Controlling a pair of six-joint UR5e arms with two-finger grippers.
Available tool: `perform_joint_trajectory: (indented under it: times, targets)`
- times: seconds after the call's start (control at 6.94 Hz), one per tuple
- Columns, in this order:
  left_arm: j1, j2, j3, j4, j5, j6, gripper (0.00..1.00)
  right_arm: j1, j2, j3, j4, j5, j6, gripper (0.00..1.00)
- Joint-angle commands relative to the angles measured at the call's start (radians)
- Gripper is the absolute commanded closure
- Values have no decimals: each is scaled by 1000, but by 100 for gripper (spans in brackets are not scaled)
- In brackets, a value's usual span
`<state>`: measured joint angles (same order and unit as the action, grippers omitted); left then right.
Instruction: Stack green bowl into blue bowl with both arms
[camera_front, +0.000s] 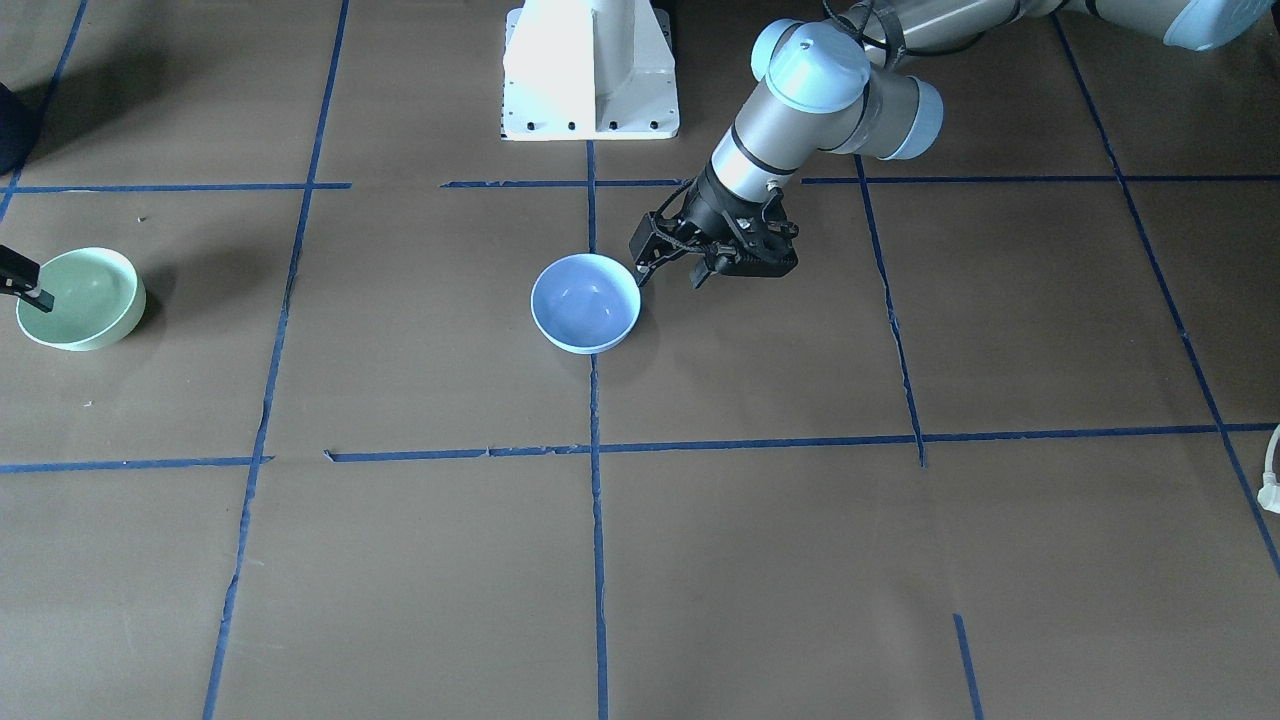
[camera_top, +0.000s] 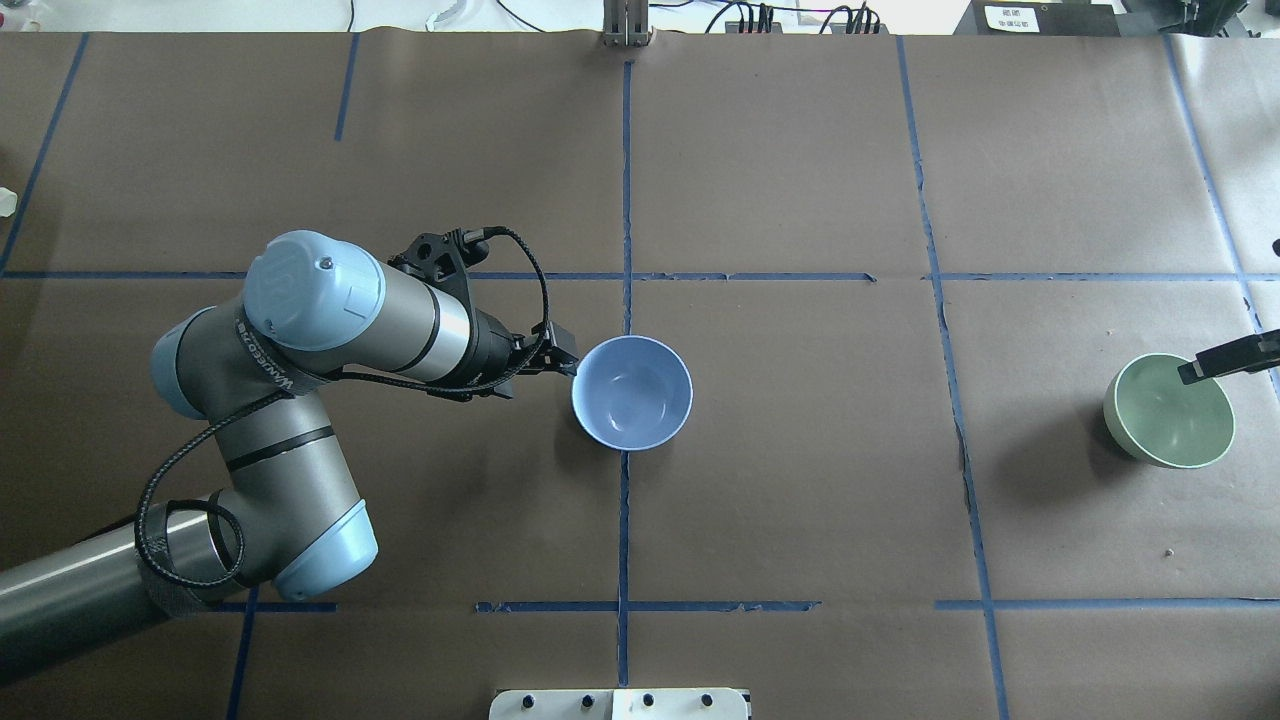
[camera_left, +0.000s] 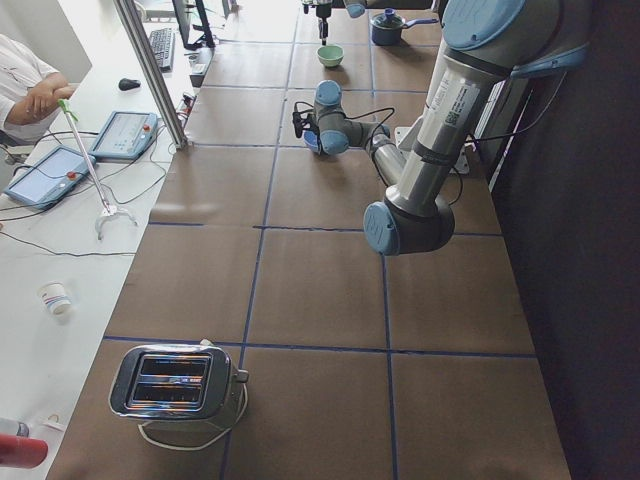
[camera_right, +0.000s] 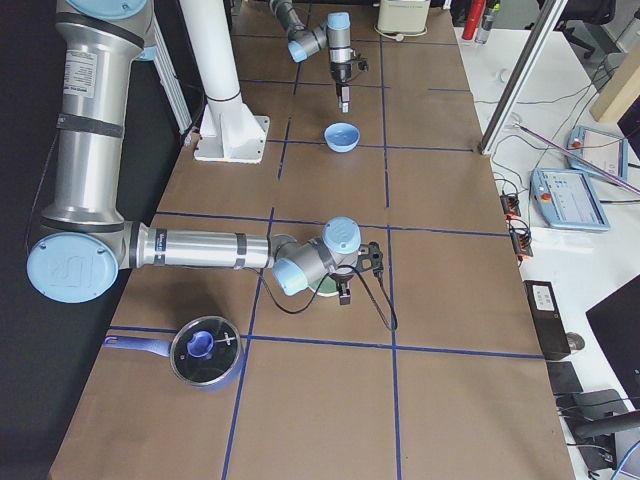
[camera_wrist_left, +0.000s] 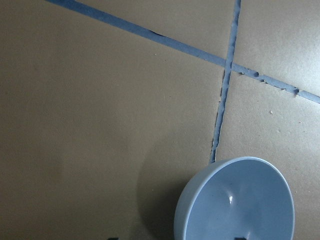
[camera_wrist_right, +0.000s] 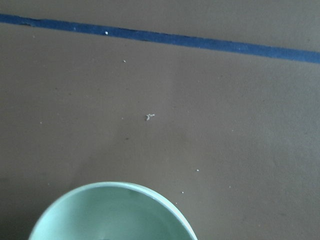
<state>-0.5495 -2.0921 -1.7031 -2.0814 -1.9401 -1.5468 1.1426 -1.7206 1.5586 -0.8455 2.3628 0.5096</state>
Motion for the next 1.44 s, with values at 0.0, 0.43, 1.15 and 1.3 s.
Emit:
perform_joint_trajectory:
  times: [0.0,0.43,1.15,1.3]
  targets:
    - [-3,0,2,0,0,1,18,-38,-19,-75,108,-8,33,40]
    - [-12,1,0,-2,0,1,17,-52,-20,-72,106,4,36,100]
    - [-56,36,-88,-11,-3,-7,16,-513,477,201,85,-264,1033,100]
    - [-66,87,-142,-11,-5,-6,16,-596,607,195,-52,-424,1103,100]
